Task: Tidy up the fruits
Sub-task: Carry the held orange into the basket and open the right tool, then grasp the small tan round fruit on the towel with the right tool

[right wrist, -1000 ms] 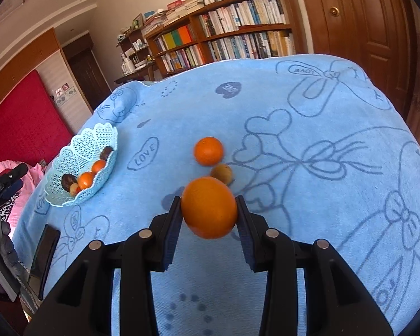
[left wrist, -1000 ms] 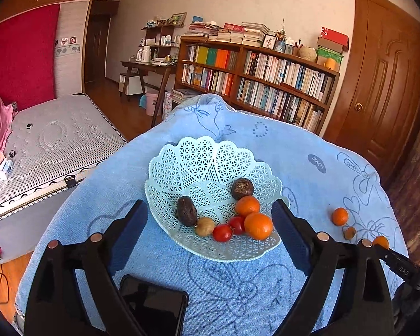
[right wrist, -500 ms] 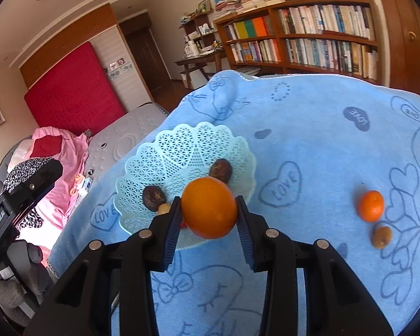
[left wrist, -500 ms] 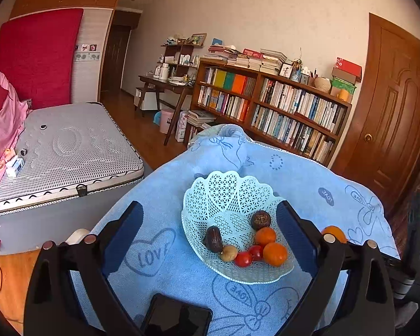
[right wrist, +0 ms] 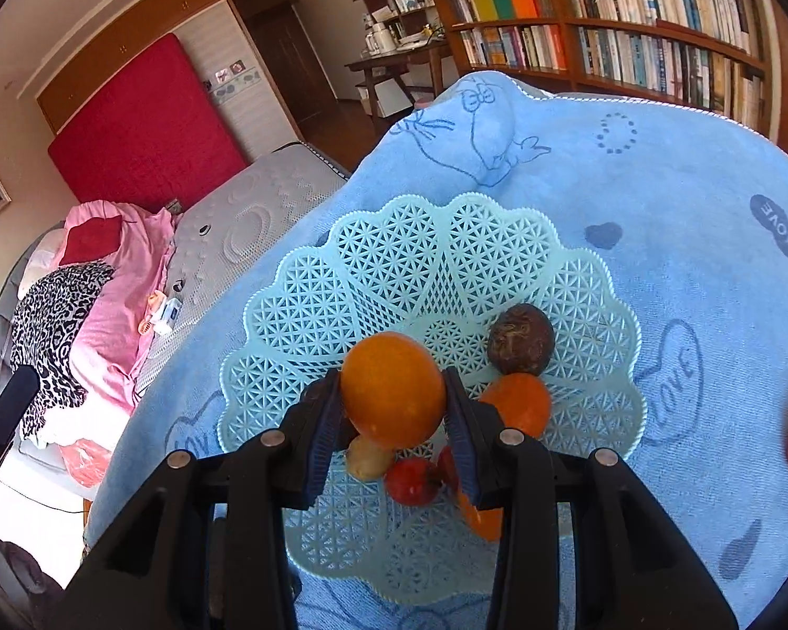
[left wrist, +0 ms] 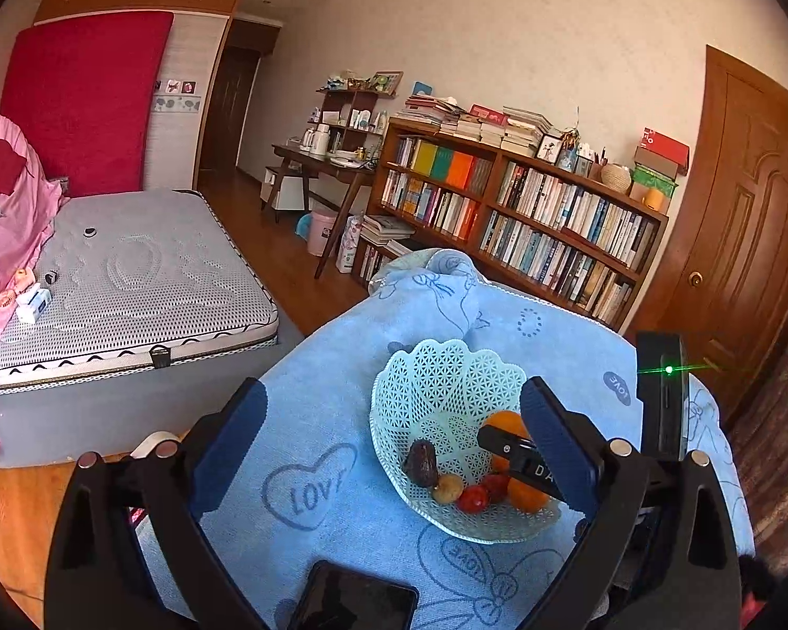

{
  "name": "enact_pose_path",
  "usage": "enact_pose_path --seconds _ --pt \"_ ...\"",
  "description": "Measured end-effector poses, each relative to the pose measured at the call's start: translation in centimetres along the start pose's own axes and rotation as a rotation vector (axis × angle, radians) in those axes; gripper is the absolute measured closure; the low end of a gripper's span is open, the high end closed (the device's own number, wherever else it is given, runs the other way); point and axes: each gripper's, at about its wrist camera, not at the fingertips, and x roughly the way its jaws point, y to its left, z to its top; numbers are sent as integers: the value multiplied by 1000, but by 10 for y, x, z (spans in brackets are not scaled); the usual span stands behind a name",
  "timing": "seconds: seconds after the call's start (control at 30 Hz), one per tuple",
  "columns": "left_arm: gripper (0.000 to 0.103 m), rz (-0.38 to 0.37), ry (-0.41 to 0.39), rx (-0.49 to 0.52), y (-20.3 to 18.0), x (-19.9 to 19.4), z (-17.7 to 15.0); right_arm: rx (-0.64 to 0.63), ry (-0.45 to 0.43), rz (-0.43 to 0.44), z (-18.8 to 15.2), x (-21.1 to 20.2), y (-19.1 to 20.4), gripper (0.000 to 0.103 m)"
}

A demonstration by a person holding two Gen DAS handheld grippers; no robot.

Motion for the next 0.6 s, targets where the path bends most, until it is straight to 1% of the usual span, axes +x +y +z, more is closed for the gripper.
enact_pose_path --seconds 0.2,0.37,0.6 --pt "4 -4 16 -4 -1 4 -2 1 -26 -4 2 -6 -3 63" --pt "4 -11 22 4 -5 6 -4 31 -53 -21 -2 -20 -19 63" --pt "3 -30 36 35 -17 8 -11 46 -95 -105 -12 -42 -49 60"
